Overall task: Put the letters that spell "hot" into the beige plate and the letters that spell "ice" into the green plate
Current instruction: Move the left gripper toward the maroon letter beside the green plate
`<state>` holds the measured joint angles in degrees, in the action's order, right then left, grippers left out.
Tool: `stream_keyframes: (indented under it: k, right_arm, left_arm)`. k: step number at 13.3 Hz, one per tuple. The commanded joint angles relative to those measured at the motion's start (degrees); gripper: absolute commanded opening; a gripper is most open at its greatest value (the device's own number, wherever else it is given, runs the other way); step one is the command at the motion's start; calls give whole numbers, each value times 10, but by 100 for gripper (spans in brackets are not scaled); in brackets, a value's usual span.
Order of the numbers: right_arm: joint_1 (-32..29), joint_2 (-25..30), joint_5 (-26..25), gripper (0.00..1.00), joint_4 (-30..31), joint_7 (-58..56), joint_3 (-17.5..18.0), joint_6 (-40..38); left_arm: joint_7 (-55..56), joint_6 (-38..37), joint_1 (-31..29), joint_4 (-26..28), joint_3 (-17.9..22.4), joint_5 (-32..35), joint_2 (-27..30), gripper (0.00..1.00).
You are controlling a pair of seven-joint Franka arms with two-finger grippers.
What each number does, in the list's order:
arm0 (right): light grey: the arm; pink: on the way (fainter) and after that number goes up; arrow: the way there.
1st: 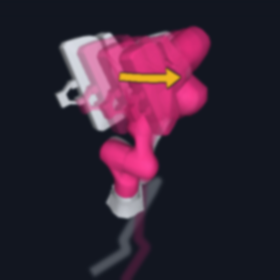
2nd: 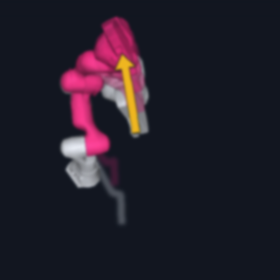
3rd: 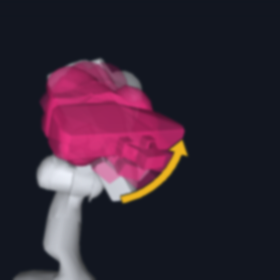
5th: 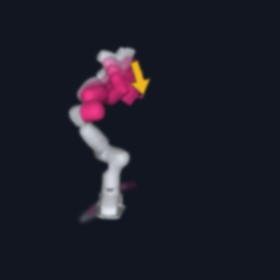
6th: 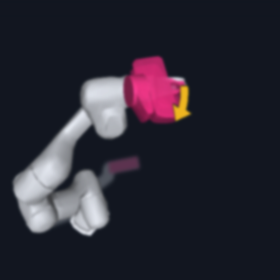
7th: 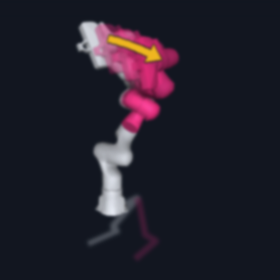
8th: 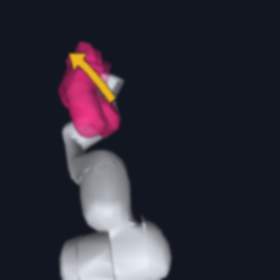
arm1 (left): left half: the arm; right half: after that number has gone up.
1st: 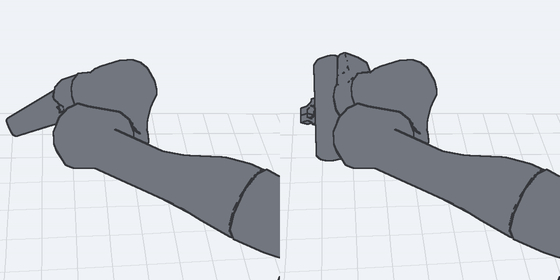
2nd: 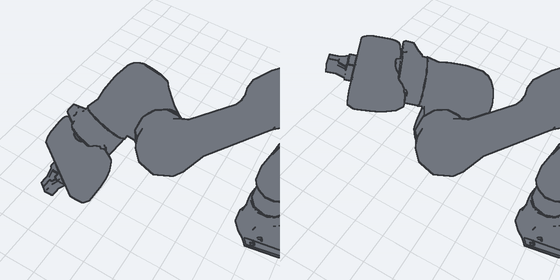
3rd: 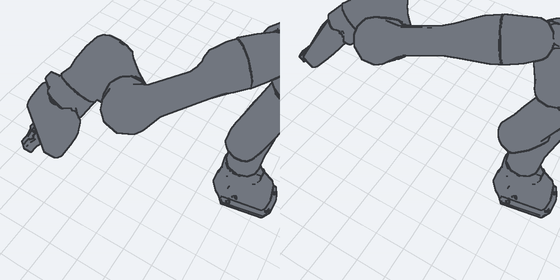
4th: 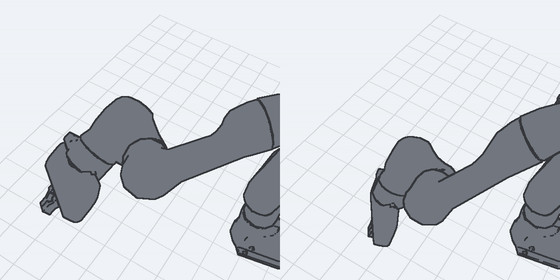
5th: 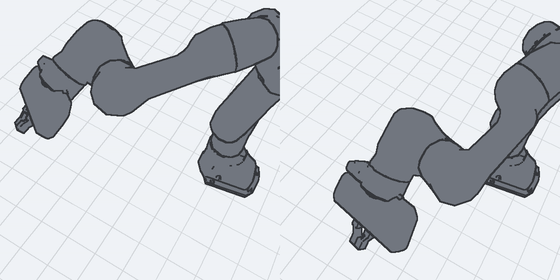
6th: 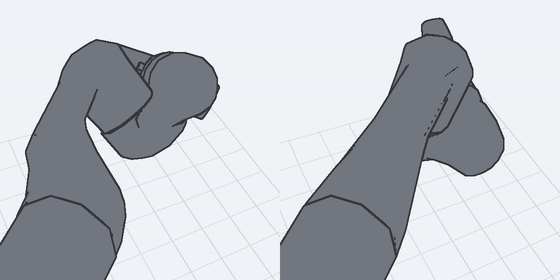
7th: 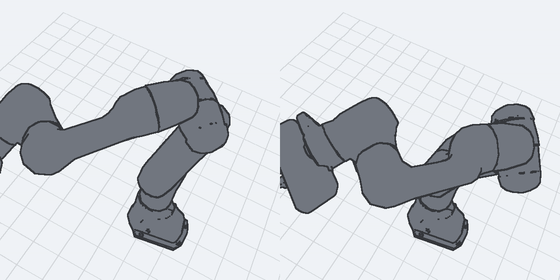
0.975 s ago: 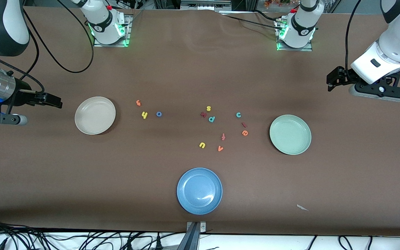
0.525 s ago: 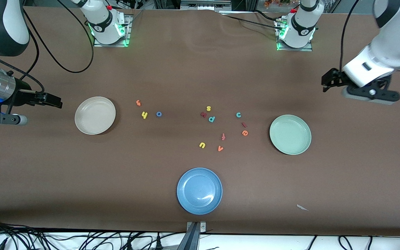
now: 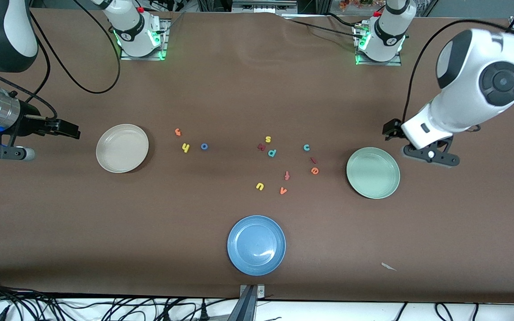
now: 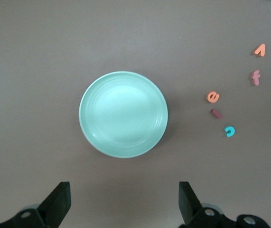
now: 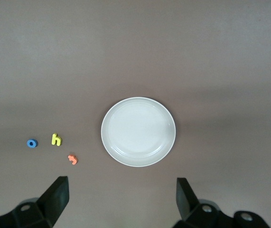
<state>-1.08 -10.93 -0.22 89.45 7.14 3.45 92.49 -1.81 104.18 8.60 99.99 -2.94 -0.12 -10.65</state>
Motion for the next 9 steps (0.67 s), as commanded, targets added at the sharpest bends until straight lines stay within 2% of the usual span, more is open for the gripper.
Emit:
stream_keyframes:
  k: [1, 6, 9]
  right_arm:
    - [-1, 13, 12, 100, 11, 4, -2, -3]
    - [0, 13, 12, 100, 10, 5, -2, -2]
    - [10, 9, 13, 99, 10, 39, 4, 0]
  left_arm:
    - [-14, 46, 21, -8, 4, -11, -33, 100]
    - [1, 140, 59, -16, 4, -11, -108, 100]
    - [122, 143, 77, -16, 4, -11, -126, 100]
